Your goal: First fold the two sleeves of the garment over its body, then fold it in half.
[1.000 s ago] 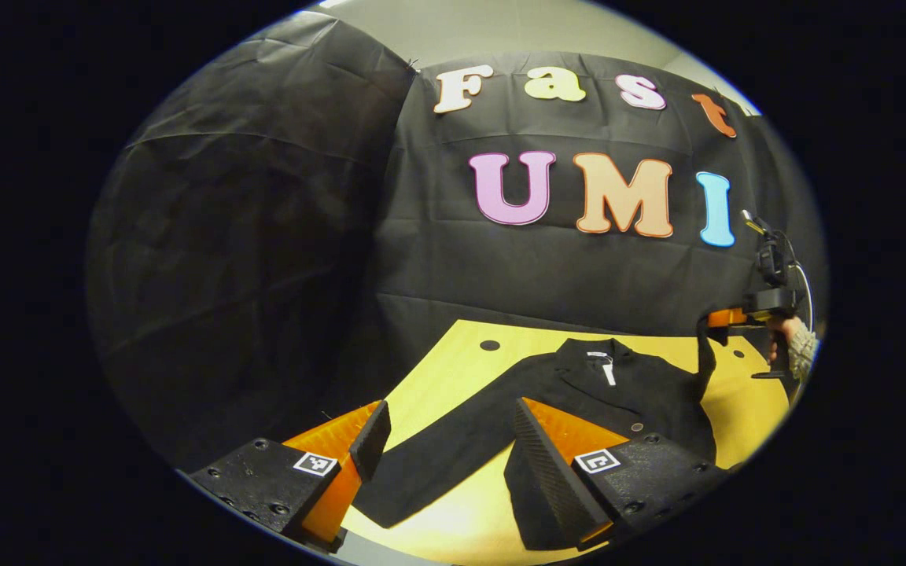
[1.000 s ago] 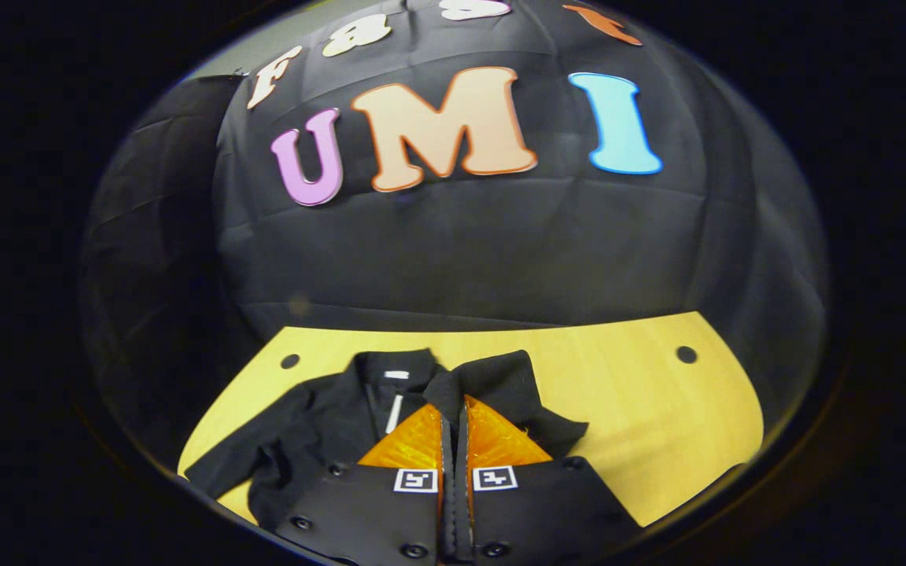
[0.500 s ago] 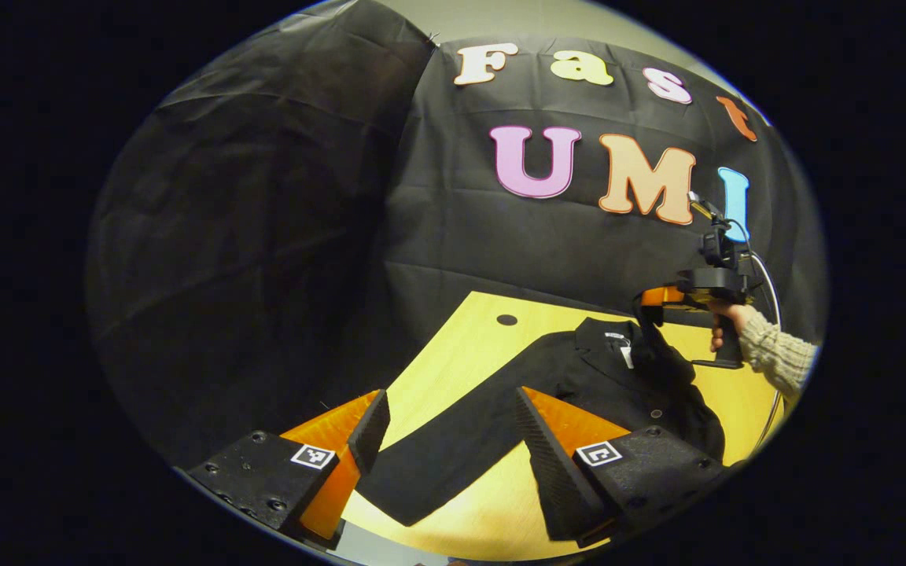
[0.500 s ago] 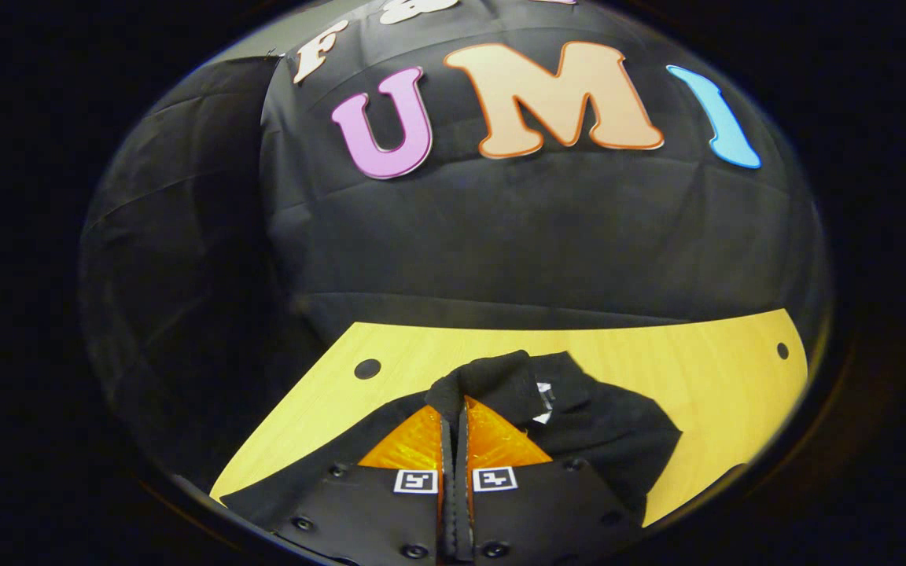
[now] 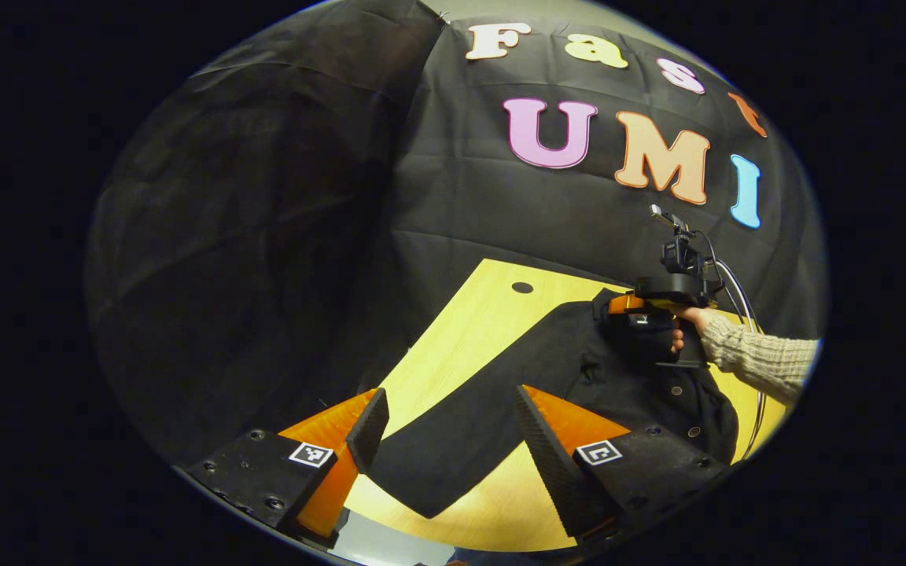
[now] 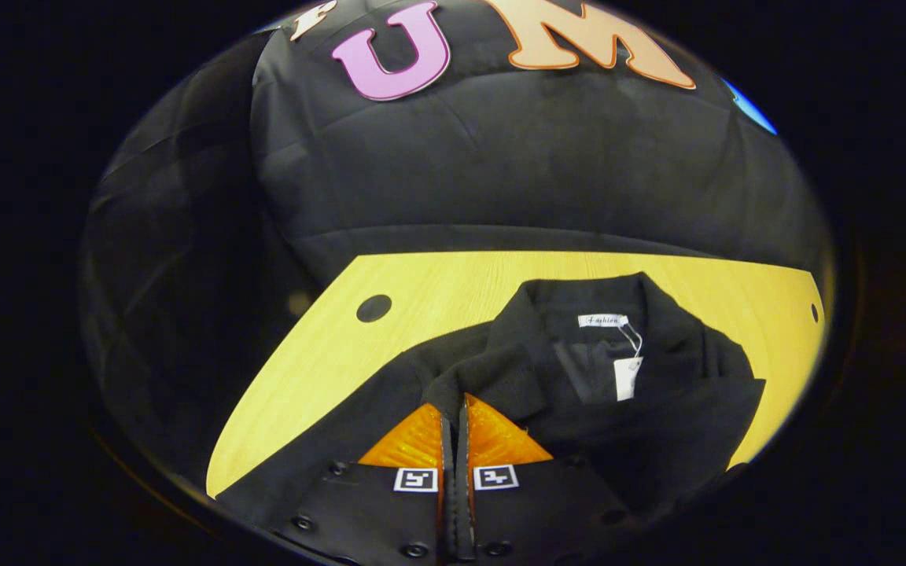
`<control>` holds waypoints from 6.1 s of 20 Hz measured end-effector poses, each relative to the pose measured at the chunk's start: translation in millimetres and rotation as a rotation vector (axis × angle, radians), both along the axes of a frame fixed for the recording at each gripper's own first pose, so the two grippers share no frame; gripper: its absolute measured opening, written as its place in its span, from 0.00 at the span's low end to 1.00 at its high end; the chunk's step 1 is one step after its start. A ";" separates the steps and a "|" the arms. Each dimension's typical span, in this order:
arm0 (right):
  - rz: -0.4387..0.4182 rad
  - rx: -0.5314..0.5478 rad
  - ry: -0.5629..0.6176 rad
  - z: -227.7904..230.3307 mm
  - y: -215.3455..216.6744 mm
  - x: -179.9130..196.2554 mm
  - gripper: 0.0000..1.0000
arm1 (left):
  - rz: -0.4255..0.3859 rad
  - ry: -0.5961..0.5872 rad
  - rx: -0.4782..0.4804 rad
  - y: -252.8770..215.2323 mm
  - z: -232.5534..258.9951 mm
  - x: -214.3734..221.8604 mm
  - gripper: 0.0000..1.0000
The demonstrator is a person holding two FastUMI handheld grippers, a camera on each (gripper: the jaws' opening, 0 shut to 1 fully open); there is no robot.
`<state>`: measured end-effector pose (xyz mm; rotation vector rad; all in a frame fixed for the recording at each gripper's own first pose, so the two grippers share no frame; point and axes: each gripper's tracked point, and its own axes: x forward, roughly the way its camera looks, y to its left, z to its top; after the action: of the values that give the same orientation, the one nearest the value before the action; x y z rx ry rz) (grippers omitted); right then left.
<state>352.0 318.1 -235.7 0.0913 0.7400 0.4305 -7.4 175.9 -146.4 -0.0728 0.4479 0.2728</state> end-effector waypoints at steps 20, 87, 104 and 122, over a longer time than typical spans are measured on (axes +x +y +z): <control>0.005 0.167 -0.091 80.2 -16.5 -9.1 0.80 | 0.021 0.066 0.030 14.7 -43.3 4.6 0.96; -0.381 0.125 -0.255 147.4 -303.8 -239.1 0.79 | -0.169 0.154 0.016 -53.2 -101.7 43.8 0.00; -0.503 0.033 -0.164 100.1 -350.8 -285.2 0.79 | -0.669 -0.030 0.072 -300.7 -0.3 233.5 0.00; -0.648 0.038 -0.064 65.9 -375.3 -328.1 0.79 | -0.844 0.065 -0.002 -459.8 -75.1 291.1 0.00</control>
<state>23.9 -57.2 -169.8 0.3402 0.5985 -0.1706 283.7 -283.9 -221.5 0.1259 0.5067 -0.5564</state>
